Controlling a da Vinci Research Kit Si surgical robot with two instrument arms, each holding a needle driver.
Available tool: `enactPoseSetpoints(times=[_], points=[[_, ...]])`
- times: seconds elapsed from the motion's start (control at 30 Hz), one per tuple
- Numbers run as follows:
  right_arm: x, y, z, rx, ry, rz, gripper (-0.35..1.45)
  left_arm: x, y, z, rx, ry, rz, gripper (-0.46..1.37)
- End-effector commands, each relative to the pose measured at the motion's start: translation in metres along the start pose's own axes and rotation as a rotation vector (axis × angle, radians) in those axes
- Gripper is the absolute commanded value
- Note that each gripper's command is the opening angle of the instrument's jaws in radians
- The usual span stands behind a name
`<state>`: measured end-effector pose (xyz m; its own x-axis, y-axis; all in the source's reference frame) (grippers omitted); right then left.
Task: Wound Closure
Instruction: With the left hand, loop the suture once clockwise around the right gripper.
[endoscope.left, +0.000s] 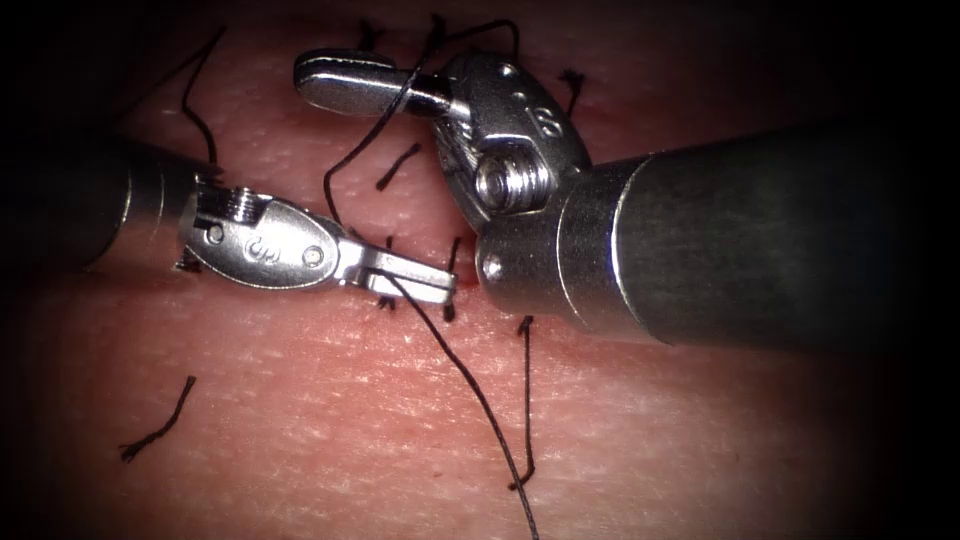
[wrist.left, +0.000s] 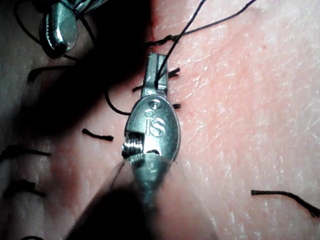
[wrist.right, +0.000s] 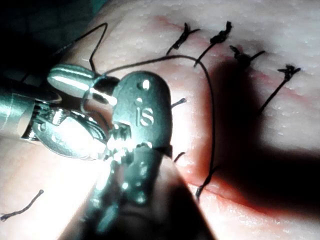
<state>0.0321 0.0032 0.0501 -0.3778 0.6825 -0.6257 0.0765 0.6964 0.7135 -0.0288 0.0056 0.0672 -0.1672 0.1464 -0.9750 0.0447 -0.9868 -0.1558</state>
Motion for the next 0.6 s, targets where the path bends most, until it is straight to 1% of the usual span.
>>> enactPoseSetpoints(times=[0.03,0.23,0.27,0.33,0.37,0.43,0.47,0.53,0.6], points=[[0.0001,0.0000,-0.0002,0.009,-0.011,-0.002,-0.35,-0.0001,-0.0002,-0.0001,-0.009,0.000,0.000,-0.35],[0.0000,-0.0004,-0.0008,0.140,-0.116,-0.022,-0.35,-0.0002,-0.0015,-0.0002,-0.005,-0.001,-0.005,-0.35],[0.0000,-0.0004,-0.0008,0.143,-0.117,-0.028,-0.35,-0.0002,-0.0016,-0.0002,-0.007,0.000,-0.005,-0.35],[0.0000,-0.0007,-0.0008,0.197,-0.156,-0.040,-0.35,-0.0002,-0.0021,-0.0002,-0.011,0.004,-0.013,-0.35],[0.0000,-0.0008,-0.0007,0.201,-0.159,-0.040,-0.35,-0.0002,-0.0022,-0.0002,-0.011,0.004,-0.014,-0.35],[-0.0001,-0.0012,-0.0007,0.271,-0.207,-0.059,-0.35,-0.0004,-0.0028,-0.0002,-0.012,0.006,-0.020,-0.35],[-0.0001,-0.0012,-0.0007,0.286,-0.216,-0.065,-0.35,-0.0005,-0.0029,-0.0002,-0.015,0.007,-0.020,-0.35],[-0.0002,-0.0014,-0.0007,0.343,-0.260,-0.070,-0.35,-0.0006,-0.0032,-0.0003,-0.015,0.008,-0.026,-0.35],[-0.0001,-0.0014,-0.0008,0.409,-0.313,-0.075,-0.35,-0.0006,-0.0035,-0.0005,-0.016,0.009,-0.032,-0.35]])
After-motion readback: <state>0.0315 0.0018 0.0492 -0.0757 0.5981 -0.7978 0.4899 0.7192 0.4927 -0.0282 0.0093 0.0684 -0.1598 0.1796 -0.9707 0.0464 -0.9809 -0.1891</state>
